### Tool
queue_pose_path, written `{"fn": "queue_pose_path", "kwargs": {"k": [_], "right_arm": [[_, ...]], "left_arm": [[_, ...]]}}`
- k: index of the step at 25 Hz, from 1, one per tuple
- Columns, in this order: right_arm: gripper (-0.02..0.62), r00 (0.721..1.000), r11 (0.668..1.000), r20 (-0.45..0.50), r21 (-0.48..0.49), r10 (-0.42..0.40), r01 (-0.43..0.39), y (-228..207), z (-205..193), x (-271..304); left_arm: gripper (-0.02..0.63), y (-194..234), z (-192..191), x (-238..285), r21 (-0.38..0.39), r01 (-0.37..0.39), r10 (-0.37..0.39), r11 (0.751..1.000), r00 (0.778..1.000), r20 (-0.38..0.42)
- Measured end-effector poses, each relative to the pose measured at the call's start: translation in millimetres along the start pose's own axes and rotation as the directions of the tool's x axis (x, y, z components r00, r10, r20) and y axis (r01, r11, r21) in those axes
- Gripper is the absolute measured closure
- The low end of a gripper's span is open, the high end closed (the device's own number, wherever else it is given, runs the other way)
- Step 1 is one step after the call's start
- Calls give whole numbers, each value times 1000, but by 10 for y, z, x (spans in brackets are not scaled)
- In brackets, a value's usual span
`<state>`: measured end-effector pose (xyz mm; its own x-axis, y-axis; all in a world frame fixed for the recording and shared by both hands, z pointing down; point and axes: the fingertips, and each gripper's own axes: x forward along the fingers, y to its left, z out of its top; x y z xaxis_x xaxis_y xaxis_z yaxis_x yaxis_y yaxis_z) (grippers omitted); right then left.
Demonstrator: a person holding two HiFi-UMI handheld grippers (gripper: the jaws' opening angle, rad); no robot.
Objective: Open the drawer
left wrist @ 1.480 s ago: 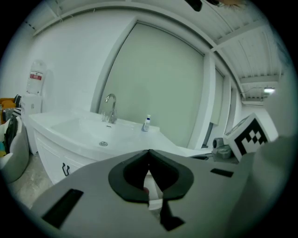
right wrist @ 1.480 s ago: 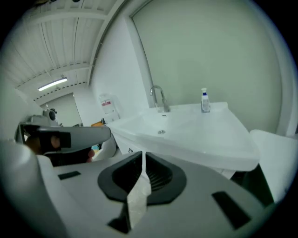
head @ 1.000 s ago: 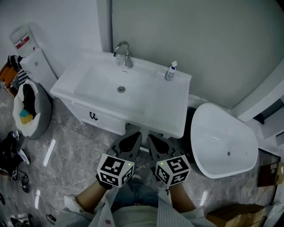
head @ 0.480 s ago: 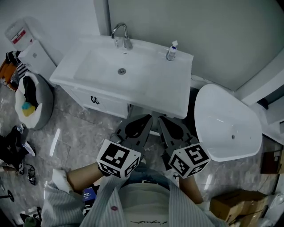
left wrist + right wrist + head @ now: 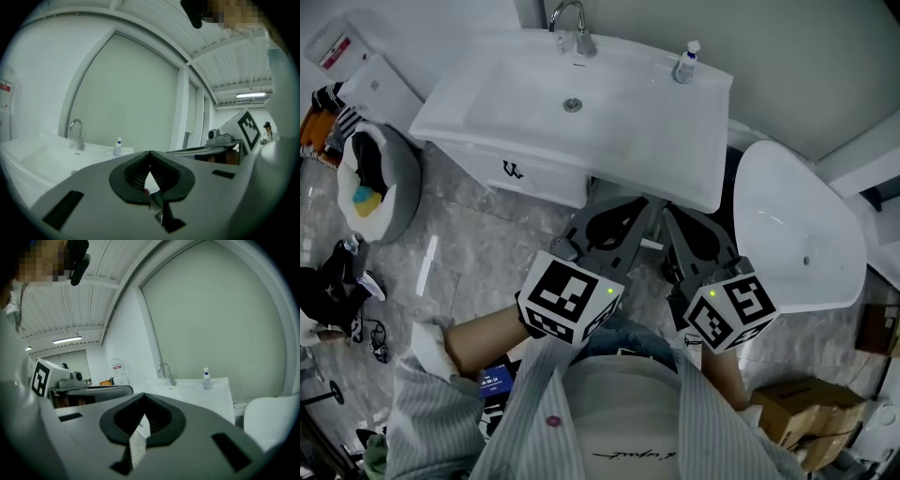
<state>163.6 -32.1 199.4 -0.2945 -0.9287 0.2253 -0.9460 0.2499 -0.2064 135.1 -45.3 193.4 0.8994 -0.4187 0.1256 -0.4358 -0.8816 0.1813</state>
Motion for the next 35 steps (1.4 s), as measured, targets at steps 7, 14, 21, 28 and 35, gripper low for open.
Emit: {"fn": "queue_pose_path", "kwargs": {"k": [7,14,21,28,35], "right_arm": [[586,1000,1000,-14,1,0,0,11,-51,57],[588,1000,1000,-9,0,3,-3,41,-50,49],[588,1000,1000,-23,-7,9,-9,45,-69,47],[588,999,1000,-36,-4,12,-12,39,-104,44],[588,999,1000,-37,16,9,-8,26,-160,27]], "left_arm": [[591,55,-40,-4,-14,-1,1,1000,1000,-18],[591,24,-77,-35,-9,8,-8,1000,1000,-27],[591,18,-96,-50,-15,10,-10,1000,999,-32],[591,-9,-142,-47,-16,18,-18,1000,999,-45],[591,-6,-185,-39,-22,14,-15,1000,998,-56]]}}
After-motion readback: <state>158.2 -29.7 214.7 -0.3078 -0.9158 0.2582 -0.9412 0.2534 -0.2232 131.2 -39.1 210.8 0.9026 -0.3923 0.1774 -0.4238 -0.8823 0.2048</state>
